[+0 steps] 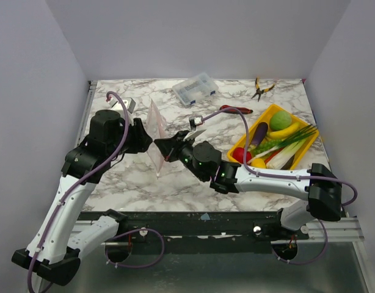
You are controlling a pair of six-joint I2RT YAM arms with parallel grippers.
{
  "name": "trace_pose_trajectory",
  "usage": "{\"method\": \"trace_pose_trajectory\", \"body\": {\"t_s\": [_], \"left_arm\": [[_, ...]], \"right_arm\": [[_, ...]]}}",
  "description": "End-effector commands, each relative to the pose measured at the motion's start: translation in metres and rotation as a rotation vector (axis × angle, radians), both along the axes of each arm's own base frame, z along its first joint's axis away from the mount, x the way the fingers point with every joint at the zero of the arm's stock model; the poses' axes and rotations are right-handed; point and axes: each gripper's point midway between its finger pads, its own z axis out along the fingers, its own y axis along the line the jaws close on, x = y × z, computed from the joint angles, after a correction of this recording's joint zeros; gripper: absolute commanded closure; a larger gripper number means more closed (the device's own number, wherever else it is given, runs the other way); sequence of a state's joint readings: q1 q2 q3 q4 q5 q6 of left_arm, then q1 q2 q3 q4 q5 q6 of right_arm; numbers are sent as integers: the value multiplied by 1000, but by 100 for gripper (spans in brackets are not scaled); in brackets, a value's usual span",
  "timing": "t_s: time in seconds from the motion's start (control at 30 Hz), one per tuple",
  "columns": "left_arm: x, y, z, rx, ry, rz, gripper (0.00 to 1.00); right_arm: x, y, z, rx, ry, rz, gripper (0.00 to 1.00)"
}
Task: Place the food in the zip-top bag and seal the zipper
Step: Open the zipper of the food storage bag at the center of the board.
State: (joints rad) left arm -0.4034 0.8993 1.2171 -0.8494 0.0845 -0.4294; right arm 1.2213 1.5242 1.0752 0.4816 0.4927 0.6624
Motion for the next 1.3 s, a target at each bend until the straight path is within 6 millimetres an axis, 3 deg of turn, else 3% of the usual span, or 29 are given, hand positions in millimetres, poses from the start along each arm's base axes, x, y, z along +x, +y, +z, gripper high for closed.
{"method": "trace_pose_trajectory", "body": {"t_s": [0.0, 0.03, 0.07, 0.1, 0.17, 0.27, 0.33, 0.4, 0.5, 0.57, 0.67, 0.73, 0.8, 0.9, 1.07, 1.27], "left_arm": [[8, 15, 10, 107, -31, 23, 75], [12, 24, 9, 153, -24, 59, 95], [14, 33, 8, 195, -19, 95, 100], [16, 48, 9, 253, -23, 154, 100], [18, 79, 17, 363, -51, 279, 100], [14, 119, 35, 466, -98, 469, 100], [16, 123, 40, 482, -107, 504, 100], [23, 114, 35, 500, -88, 480, 100], [37, 85, 21, 540, -43, 401, 100], [48, 48, 2, 511, 9, 272, 100], [55, -27, -36, 325, 114, -15, 100], [53, -61, -57, 227, 183, -130, 100], [49, -82, -74, 166, 245, -211, 100], [43, -97, -90, 117, 289, -273, 100], [35, -103, -99, 79, 336, -295, 100], [33, -92, -107, 73, 364, -190, 100]], "right_arm": [[-10, 13, 9, 81, 14, 78, 99], [-11, 16, 9, 87, 20, 92, 99], [-11, 19, 7, 93, 33, 107, 100], [-11, 21, 6, 100, 46, 130, 93], [-9, 22, 1, 107, 80, 173, 69], [3, 10, -9, 42, 122, 185, 60], [14, -10, -15, -28, 136, 138, 56], [25, -37, -20, -81, 140, 62, 47], [34, -73, -26, -144, 137, -6, 36], [35, -89, -32, -177, 143, -39, 27], [32, -99, -40, -191, 150, -26, 18], [29, -102, -46, -208, 166, -21, 18], [29, -110, -54, -232, 191, -44, 15], [28, -119, -65, -234, 238, -82, 15], [29, -127, -80, -206, 305, -139, 11], [43, -110, -101, -281, 435, -196, 14]]}}
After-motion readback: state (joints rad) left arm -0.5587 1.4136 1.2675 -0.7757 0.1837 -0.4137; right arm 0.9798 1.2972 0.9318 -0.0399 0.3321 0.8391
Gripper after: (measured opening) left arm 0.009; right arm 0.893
